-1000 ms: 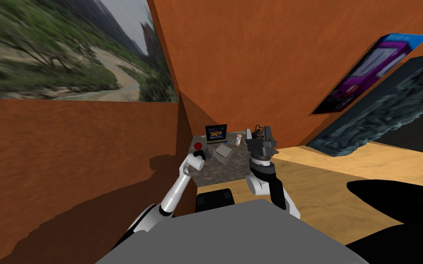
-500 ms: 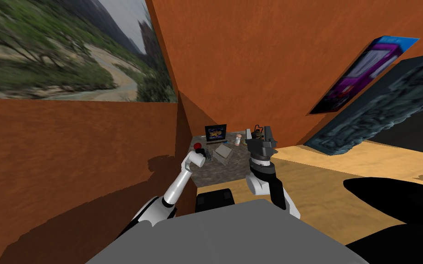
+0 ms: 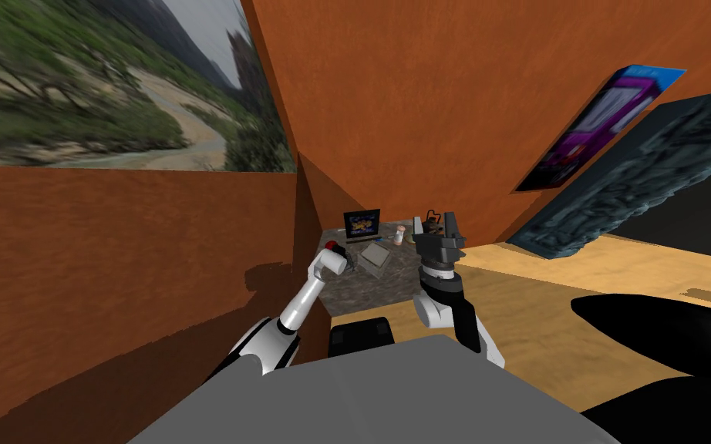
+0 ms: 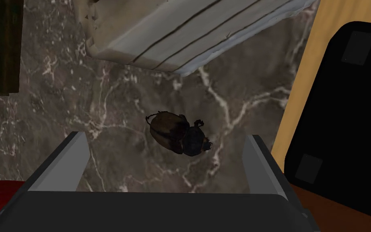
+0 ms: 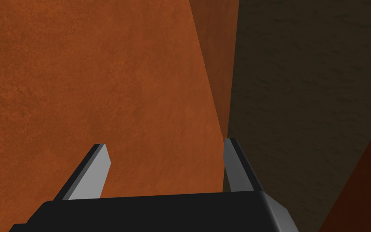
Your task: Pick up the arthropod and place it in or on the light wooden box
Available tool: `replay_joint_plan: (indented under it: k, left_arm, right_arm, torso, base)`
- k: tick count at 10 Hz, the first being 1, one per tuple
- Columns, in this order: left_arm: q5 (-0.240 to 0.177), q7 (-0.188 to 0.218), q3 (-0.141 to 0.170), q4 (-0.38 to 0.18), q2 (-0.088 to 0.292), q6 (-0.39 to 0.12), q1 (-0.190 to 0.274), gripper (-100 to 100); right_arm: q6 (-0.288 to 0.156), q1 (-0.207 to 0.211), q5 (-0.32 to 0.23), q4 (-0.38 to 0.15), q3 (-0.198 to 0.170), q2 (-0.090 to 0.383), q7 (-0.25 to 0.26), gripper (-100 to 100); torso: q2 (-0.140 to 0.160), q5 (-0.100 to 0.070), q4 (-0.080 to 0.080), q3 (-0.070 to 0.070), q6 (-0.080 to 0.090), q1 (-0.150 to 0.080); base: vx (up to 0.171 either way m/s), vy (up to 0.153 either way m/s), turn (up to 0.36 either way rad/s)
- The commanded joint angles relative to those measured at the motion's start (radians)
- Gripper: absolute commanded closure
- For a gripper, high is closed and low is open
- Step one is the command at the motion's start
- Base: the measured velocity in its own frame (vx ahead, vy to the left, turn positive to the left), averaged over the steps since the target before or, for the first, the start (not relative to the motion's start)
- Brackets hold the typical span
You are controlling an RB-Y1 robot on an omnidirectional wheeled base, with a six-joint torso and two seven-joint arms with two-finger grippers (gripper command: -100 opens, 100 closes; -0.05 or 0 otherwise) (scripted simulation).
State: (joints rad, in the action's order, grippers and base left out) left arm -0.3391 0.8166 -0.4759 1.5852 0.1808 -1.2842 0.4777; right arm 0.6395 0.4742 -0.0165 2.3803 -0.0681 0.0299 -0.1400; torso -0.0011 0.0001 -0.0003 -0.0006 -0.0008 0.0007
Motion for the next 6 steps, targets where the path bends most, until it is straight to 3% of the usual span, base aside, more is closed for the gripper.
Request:
replay_joint_plan:
  k: [1,3,4,5,6]
  left_arm:
    - [-0.018,0.012,-0.002,-0.026,0.000,-0.040,0.026,-100]
    - [-0.034,0.021,-0.005,-0.053,0.000,-0.071,0.043,-100]
    - [-0.028,0.019,-0.005,-0.044,-0.002,-0.059,0.039,-100]
    - [-0.028,0.020,-0.005,-0.046,-0.002,-0.063,0.040,0]
    - [-0.022,0.003,0.003,-0.074,-0.008,-0.035,0.031,-100]
  right_arm:
    - [0.000,0.000,0.000,0.000,0.000,0.000,0.000,0]
    - [0.000,0.000,0.000,0.000,0.000,0.000,0.000,0]
    - [0.000,0.000,0.000,0.000,0.000,0.000,0.000,0]
    - [0.000,0.000,0.000,0.000,0.000,0.000,0.000,0]
    - [0.000,0.000,0.000,0.000,0.000,0.000,0.000,0]
  torso:
    - [0.000,0.000,0.000,0.000,0.000,0.000]
    - [0.000,0.000,0.000,0.000,0.000,0.000]
    - [0.000,0.000,0.000,0.000,0.000,0.000]
    - [0.001,0.000,0.000,0.000,0.000,0.000]
    - [0.001,0.000,0.000,0.001,0.000,-0.001]
  base:
    - [0.017,0.012,-0.030]
    - [0.015,0.009,-0.020]
    - [0.006,0.003,-0.004]
    - [0.000,0.000,0.000]
    - [0.011,-0.015,-0.026]
